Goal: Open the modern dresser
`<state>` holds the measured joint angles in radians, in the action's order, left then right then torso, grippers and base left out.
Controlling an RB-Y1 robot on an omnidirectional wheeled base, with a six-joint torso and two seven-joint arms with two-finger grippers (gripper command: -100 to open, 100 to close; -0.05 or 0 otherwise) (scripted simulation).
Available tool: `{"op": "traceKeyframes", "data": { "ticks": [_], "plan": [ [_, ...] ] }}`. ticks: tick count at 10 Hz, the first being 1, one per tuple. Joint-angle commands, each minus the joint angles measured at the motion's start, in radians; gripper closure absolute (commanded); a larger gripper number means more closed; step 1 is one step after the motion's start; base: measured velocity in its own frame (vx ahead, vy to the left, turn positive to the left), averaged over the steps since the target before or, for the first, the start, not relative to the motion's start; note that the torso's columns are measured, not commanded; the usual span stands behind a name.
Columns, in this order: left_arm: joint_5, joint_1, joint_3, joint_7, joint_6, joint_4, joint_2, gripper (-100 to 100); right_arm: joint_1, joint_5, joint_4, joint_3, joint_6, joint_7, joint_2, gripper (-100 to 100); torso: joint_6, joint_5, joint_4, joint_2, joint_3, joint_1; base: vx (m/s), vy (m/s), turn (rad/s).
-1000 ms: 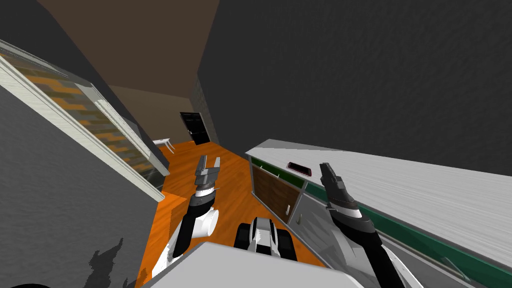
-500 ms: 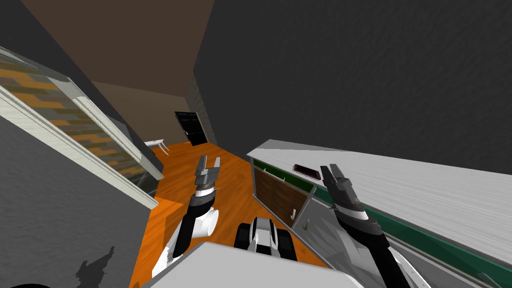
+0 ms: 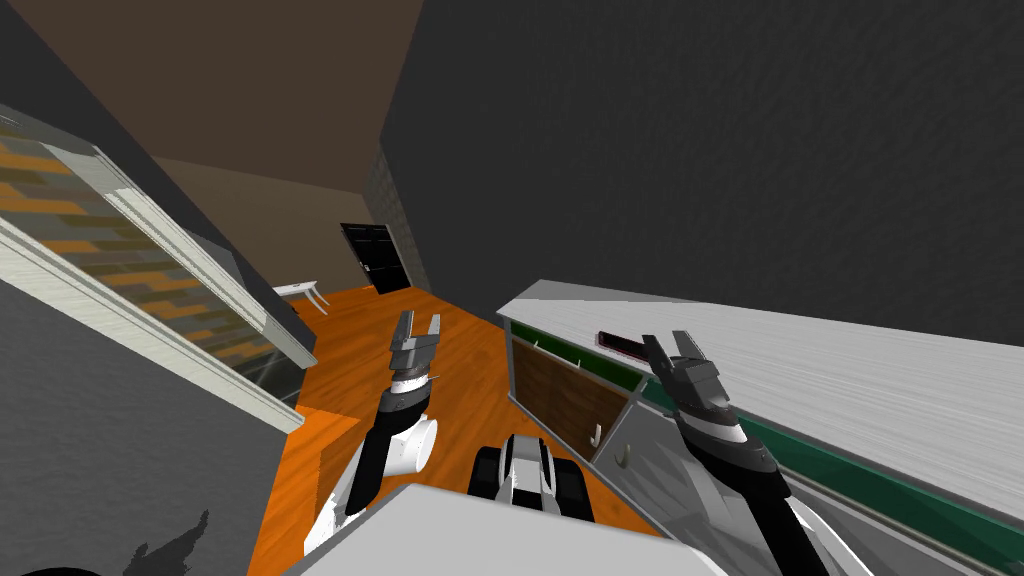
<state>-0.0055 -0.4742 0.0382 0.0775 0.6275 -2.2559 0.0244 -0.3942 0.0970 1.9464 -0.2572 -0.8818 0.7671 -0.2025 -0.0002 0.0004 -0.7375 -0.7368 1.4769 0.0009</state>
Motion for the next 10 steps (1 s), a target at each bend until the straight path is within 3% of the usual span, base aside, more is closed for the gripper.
{"op": "traceKeyframes", "data": {
  "ticks": [1,2,3,5,6,8,9,10],
  "plan": [
    [0.0,0.0,0.0,0.0,0.0,0.0,0.0,0,0.014,0.014,-0.046,-0.036,-0.034,0.072,-0.004,-100,0.0,-0.001,-0.001,-0.003,-0.002,-0.003,0.056,0.093,-0.099],
    [0.0,0.0,0.0,0.0,0.0,0.0,0.0,0,0.014,0.014,-0.046,-0.036,-0.034,0.099,-0.004,-100,0.001,-0.001,-0.001,-0.002,-0.001,-0.001,0.052,0.1,-0.055],
    [0.0,0.0,0.0,0.0,0.0,0.0,0.0,0,0.028,0.027,-0.087,-0.069,-0.063,0.129,-0.007,-100,0.0,0.0,-0.001,-0.001,-0.001,0.0,0.05,0.107,-0.082],
    [0.0,0.0,0.0,0.0,0.0,0.0,0.0,0,0.028,0.027,-0.088,-0.069,-0.063,0.177,-0.007,-100,0.0,0.0,0.0,-0.001,-0.001,-0.001,0.037,0.077,-0.018],
    [0.0,0.0,0.0,0.0,0.0,0.0,0.0,0,0.043,0.04,-0.131,-0.101,-0.091,0.21,-0.01,-100,0.0,-0.001,-0.001,-0.002,-0.002,-0.003,0.039,0.1,-0.107],
    [0.0,0.0,0.0,0.0,0.0,0.0,0.0,0,0.043,0.04,-0.131,-0.101,-0.091,0.25,-0.01,-100,0.0,0.0,0.0,-0.001,-0.001,0.0,0.032,0.068,-0.013],
    [0.0,0.0,0.0,0.0,0.0,0.0,0.0,0,0.057,0.054,-0.175,-0.133,-0.119,0.289,-0.013,-100,0.0,-0.001,-0.001,-0.002,-0.001,-0.003,0.036,0.064,-0.069],
    [0.0,0.0,0.0,0.0,0.0,0.0,0.0,0,0.057,0.054,-0.175,-0.133,-0.119,0.314,-0.013,-100,0.001,-0.001,0.0,-0.001,-0.001,-0.002,0.05,0.079,-0.066]
  ]
}}
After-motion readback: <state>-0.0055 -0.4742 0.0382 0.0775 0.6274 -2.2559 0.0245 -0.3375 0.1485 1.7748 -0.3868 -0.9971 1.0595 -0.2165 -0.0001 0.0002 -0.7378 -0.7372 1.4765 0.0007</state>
